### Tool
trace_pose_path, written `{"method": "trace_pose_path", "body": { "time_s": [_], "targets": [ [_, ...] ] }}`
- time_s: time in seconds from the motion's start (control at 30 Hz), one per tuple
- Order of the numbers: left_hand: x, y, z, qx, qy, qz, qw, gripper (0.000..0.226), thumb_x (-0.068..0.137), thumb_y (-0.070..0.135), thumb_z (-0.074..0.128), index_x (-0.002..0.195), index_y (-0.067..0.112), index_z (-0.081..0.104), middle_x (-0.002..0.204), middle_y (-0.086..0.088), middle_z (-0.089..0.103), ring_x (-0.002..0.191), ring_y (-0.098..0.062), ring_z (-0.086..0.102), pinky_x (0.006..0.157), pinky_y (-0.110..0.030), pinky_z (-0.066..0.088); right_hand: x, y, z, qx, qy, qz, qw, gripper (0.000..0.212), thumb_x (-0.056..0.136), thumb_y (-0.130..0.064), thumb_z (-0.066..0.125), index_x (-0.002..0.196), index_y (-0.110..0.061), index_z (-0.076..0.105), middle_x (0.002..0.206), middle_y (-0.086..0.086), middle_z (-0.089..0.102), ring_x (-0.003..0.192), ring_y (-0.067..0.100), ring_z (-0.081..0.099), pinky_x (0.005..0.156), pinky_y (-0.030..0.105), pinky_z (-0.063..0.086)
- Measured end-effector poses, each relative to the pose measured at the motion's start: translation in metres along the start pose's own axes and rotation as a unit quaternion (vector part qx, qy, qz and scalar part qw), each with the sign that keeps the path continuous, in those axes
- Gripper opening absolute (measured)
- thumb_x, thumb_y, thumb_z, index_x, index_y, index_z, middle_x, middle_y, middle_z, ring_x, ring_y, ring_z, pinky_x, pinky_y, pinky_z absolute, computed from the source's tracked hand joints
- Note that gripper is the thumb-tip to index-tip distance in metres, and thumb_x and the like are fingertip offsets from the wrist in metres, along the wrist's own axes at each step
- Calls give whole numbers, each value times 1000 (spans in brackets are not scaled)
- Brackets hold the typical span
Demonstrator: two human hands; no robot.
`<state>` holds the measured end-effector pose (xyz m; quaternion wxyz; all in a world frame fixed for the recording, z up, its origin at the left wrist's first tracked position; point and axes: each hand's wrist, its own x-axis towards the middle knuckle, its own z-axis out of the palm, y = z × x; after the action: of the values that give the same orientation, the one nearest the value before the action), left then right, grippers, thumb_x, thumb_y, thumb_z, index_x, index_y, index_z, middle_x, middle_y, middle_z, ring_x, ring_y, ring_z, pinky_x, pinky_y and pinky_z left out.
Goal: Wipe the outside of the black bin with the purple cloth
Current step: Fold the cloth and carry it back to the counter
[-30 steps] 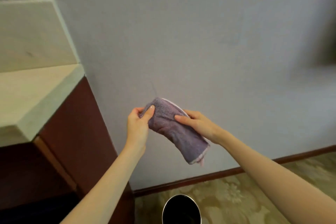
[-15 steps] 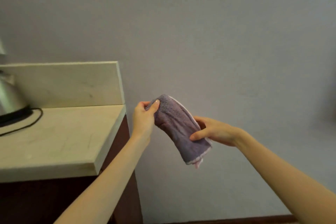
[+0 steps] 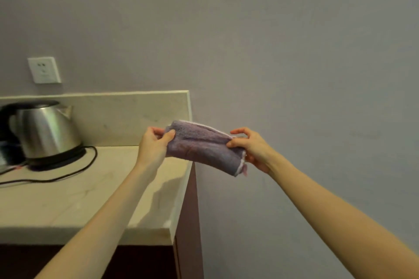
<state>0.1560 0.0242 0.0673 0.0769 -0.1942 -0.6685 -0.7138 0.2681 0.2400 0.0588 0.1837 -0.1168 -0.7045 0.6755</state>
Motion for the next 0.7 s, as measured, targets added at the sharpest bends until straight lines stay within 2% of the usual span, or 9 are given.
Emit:
{"method": "trace_pose_path", "body": {
  "time_s": [0.1,0.17,0.23,0.3,0.37,0.43,0.6,0.7],
  "targets": [
    [26,-17,-22,15,0,-2,1000,19,89,4,58,89,15,43,98,-15,53,82,-22,55,68,-33,46,30,1,36,4,26,-13,1000,41,70,-6,73,106,-17,56,92,8,63,73,15,61,48,21,47],
    [44,-32,-34,41,5,-10,999,22,90,3,55,104,10,40,105,-14,53,92,-22,53,73,-32,46,48,5,58,0,49,-32,998,46,71,-6,75,111,-12,53,88,8,62,72,15,61,50,22,50],
    [62,-47,-42,75,22,-28,997,26,90,6,56,109,9,39,107,-15,55,95,-23,54,82,-35,47,64,11,76,-21,78,-58,995,46,71,-8,76,110,-13,53,82,6,61,73,18,62,53,24,53],
    [82,-62,-49,123,53,-46,990,21,88,10,60,102,9,44,106,-19,59,97,-28,57,89,-41,46,81,18,93,-65,99,-76,990,42,71,-12,76,106,-15,53,85,9,61,79,25,63,66,37,57],
    [99,-74,-53,173,75,-60,980,15,87,13,61,93,10,48,102,-20,62,95,-31,58,81,-37,43,94,24,108,-96,105,-88,986,38,72,-15,75,103,-16,53,89,11,61,81,26,61,72,41,55],
    [114,-85,-58,205,86,-69,972,12,86,13,61,88,10,50,100,-21,62,94,-32,57,75,-35,38,106,30,120,-123,94,-103,983,37,72,-15,75,101,-16,52,89,8,59,80,22,57,72,38,51],
    [139,-109,-71,225,102,-115,962,11,84,11,63,84,10,52,103,-24,63,96,-35,56,80,-38,40,128,47,136,-151,-11,-99,984,47,71,-5,70,112,-14,50,110,10,51,93,21,52,75,30,46],
    [141,-120,-76,240,92,-126,958,12,84,15,64,82,9,54,101,-23,64,95,-34,56,77,-37,40,137,53,135,-226,-16,-114,967,44,71,-2,66,111,-10,49,114,12,49,94,19,49,70,20,36]
  ]
}}
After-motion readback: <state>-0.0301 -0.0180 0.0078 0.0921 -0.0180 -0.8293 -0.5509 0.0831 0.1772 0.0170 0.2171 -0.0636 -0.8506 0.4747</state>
